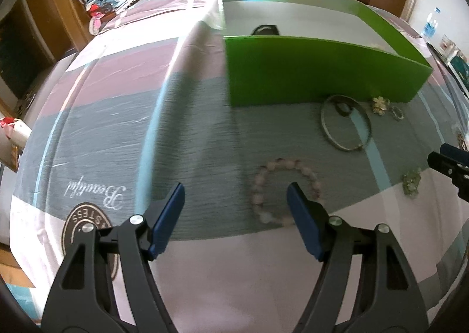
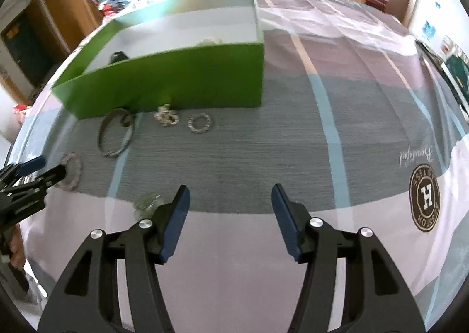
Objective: Organize jewelry
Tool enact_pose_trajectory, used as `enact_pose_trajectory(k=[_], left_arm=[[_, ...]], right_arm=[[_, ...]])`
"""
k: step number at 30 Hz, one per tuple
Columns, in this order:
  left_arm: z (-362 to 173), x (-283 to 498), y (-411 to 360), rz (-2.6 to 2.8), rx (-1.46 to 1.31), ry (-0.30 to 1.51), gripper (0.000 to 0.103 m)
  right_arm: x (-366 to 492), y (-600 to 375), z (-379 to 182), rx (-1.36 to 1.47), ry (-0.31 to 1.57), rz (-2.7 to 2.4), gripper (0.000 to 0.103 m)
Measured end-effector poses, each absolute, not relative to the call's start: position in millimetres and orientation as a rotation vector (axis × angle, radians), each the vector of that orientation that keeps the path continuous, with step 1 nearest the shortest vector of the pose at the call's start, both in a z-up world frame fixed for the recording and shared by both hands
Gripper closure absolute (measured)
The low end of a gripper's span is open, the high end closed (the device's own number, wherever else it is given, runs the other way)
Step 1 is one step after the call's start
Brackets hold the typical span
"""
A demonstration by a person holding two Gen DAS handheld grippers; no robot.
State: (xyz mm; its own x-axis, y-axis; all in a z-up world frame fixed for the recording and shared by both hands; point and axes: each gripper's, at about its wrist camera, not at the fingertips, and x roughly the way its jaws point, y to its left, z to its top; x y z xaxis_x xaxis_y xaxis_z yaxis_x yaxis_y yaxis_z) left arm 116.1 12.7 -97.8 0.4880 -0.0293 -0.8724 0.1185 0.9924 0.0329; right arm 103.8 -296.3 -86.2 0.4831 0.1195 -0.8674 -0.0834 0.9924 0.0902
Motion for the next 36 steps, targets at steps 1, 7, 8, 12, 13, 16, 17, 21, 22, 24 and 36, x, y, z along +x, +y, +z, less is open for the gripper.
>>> enact_pose_trajectory(k=[1,7,8,12,13,16,17,21,22,24,36], left_arm=[[-98.5,116.2,10.2,-0.096,0.096,1.060,0.031],[-101.1,114.1,1.8,-0.115,0.108,1.066,0.031],[-100.6,113.6,1.7,-0.115,0.107,1.065,0.031],[-99.2,108.6,3.9,-0.110,0.100,1.065,0.031],[-100.4,109.2,5.8,-0.109,0.098,1.066,0.031],[-101.5,109.3,8.7,-0.107,0.091,1.070,0.031],[-101.2,108.7,9.7,-0.107,0.089,1.070,0.031],[-100.9,109.1,11.5,-0.102,0.087,1.071,0.031],[-100.9,109.7,11.9,-0.101,0.088,1.071,0.031],[-100.8,109.7,11.4,-0.104,0.090,1.071,0.031],[-99.9,109.1,7.1,-0.109,0.097,1.072,0.033]], right_arm=[[101.2,-291.7,-84.5,0.026,1.055,0.142,0.046],[95.2,-254.4,-91.7,-0.064,1.075,0.245,0.073],[95.4,-250.3,-94.3,-0.071,1.081,0.255,0.077],[97.5,-242.9,-96.0,-0.076,1.074,0.267,0.095],[99.6,-244.5,-96.9,-0.069,1.073,0.258,0.096],[106.7,-256.7,-97.5,-0.034,1.073,0.201,0.097],[107.8,-261.3,-97.2,-0.023,1.072,0.189,0.097],[107.9,-282.6,-85.7,0.023,1.039,0.143,0.098],[107.6,-285.5,-82.7,0.031,1.031,0.140,0.098],[105.5,-293.4,-73.0,0.058,1.006,0.141,0.098],[111.0,-283.5,-89.3,0.074,1.062,0.175,0.048]])
